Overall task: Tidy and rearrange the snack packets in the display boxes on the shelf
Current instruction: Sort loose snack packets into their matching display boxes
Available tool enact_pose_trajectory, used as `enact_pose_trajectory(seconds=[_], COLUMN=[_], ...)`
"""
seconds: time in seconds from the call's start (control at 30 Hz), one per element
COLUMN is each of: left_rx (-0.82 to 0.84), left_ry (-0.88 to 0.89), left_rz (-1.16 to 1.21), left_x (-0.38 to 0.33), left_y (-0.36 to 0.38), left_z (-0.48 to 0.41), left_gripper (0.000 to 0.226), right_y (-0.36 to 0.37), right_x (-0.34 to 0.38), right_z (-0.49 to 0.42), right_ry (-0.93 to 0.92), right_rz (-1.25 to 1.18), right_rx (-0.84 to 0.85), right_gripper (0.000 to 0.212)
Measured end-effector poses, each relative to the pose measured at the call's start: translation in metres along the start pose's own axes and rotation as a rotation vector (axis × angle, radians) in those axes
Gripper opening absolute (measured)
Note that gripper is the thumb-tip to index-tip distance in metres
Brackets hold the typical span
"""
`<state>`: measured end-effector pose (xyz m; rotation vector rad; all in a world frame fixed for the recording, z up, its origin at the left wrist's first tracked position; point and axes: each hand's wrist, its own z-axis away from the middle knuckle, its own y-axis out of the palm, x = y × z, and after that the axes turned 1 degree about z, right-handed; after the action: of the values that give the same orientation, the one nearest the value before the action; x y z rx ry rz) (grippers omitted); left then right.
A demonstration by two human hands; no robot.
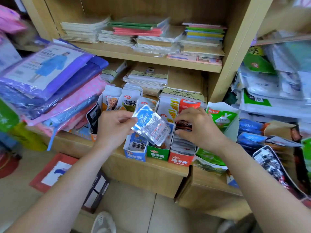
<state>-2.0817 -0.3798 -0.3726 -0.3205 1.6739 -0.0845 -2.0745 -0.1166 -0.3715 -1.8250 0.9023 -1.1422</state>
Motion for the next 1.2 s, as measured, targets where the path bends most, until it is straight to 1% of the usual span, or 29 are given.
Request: enact_pose_trajectory(seconds=[0.07, 0.13, 0.23, 0.33, 0.43, 0.5, 0.63, 0.73, 0.83, 0.9, 1.03, 1.07, 1.13, 1.2], left_rx=[-0.047, -0.082, -0.125, -0.100, -0.084, -0.069, -0.025, 0.008, 0.045, 0.062, 0.108, 0.142, 0.190, 0.179], left_ry=[-0.020, -0.053, -0.188, -0.301, -0.369, -0.407, -0.456, -0.498, -0.540, -0.565, -0.589, -0.574, -0.539, -0.514], left_rz=[0.038, 0.113, 0.272, 0.399, 0.486, 0.530, 0.606, 0.672, 0.736, 0.761, 0.785, 0.778, 0.760, 0.736], left_x=[-0.003, -0.006, -0.013, -0.021, -0.028, -0.032, -0.040, -0.045, -0.048, -0.051, -0.053, -0.053, -0.052, -0.050], left_y=[-0.003, -0.002, 0.003, 0.008, 0.014, 0.017, 0.024, 0.031, 0.036, 0.040, 0.045, 0.044, 0.043, 0.042], left_z=[0.000, 0.001, 0.002, 0.006, 0.008, 0.009, 0.011, 0.013, 0.014, 0.017, 0.021, 0.021, 0.022, 0.021], left_gripper=[0.021, 0.014, 0.009, 0.010, 0.008, 0.007, 0.009, 0.012, 0.016, 0.016, 0.004, 0.009, 0.022, 0.028], right_y=[-0.002, -0.007, -0.014, -0.005, 0.013, 0.018, 0.016, 0.010, 0.005, 0.004, -0.001, -0.004, -0.008, -0.013], right_x=[-0.001, 0.001, 0.015, 0.036, 0.049, 0.051, 0.051, 0.049, 0.047, 0.041, 0.024, 0.022, 0.018, 0.014], right_z=[0.000, 0.001, 0.006, 0.013, 0.019, 0.018, 0.018, 0.022, 0.024, 0.024, 0.025, 0.026, 0.026, 0.025], right_ry=[-0.027, -0.039, -0.082, -0.167, -0.227, -0.218, -0.196, -0.195, -0.172, -0.162, -0.173, -0.154, -0.034, 0.132], right_rz=[-0.059, -0.135, -0.208, -0.192, -0.050, 0.029, 0.042, 0.049, 0.167, 0.189, 0.021, -0.021, -0.142, -0.322], right_rx=[-0.014, -0.051, -0.155, -0.155, -0.134, -0.150, -0.264, -0.303, -0.307, -0.315, -0.381, -0.387, -0.375, -0.318], right_gripper=[0.035, 0.031, 0.034, 0.053, 0.073, 0.077, 0.057, 0.055, 0.058, 0.055, 0.037, 0.034, 0.032, 0.032])
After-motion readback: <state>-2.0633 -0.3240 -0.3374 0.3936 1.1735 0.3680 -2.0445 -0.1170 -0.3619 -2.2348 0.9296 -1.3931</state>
